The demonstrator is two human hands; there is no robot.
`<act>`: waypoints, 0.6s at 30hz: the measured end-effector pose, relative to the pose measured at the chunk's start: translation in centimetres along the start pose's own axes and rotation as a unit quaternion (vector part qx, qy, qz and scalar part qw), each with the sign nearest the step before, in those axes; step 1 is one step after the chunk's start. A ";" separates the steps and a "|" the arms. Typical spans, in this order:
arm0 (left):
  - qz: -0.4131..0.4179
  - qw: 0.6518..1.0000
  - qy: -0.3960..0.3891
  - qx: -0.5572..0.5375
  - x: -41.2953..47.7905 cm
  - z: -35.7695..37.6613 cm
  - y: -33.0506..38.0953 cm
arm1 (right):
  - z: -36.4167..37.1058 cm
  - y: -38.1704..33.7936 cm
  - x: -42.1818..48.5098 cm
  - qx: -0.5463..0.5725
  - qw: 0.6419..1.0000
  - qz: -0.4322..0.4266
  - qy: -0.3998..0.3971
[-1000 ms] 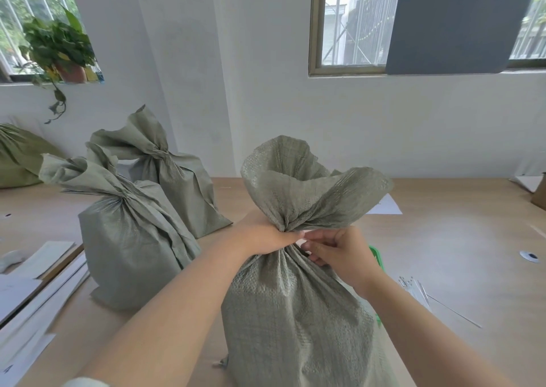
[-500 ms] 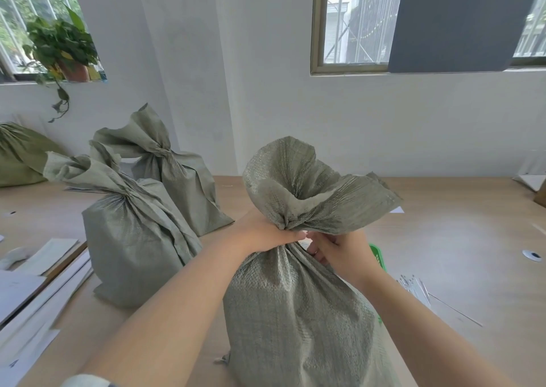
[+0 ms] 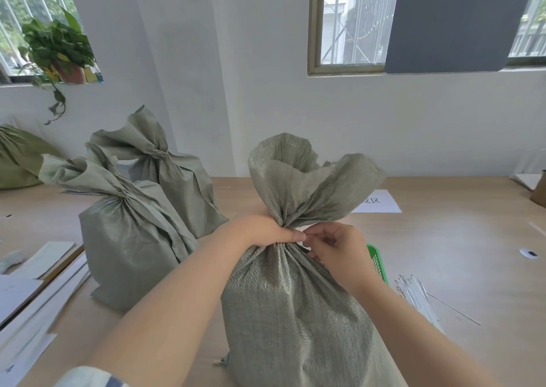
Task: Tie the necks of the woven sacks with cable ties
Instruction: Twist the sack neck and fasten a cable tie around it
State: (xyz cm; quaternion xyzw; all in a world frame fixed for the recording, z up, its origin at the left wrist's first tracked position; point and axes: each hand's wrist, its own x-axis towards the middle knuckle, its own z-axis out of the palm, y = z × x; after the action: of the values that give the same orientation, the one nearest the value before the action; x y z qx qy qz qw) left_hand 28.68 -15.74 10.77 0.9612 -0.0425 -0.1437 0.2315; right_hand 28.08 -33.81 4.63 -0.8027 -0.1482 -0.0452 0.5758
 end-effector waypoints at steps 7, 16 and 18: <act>-0.072 0.995 -0.046 0.055 0.3 -1.7 1.4 | 0.4 0.1 -0.3 -0.061 0.995 -0.082 -0.006; -0.117 0.991 -0.043 -0.038 0.9 -1.6 2.5 | 0.9 -0.4 -0.5 -0.085 0.983 -0.163 0.006; -0.123 0.989 -0.040 -0.077 1.0 -1.5 2.3 | 1.0 -0.4 -0.3 -0.095 0.978 -0.184 0.007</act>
State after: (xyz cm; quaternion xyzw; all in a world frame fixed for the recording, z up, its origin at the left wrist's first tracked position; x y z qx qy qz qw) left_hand 30.05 -17.29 12.87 0.9321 0.0779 -0.2119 0.2833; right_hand 27.61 -32.78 4.56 -0.8121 -0.2845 -0.1704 0.4802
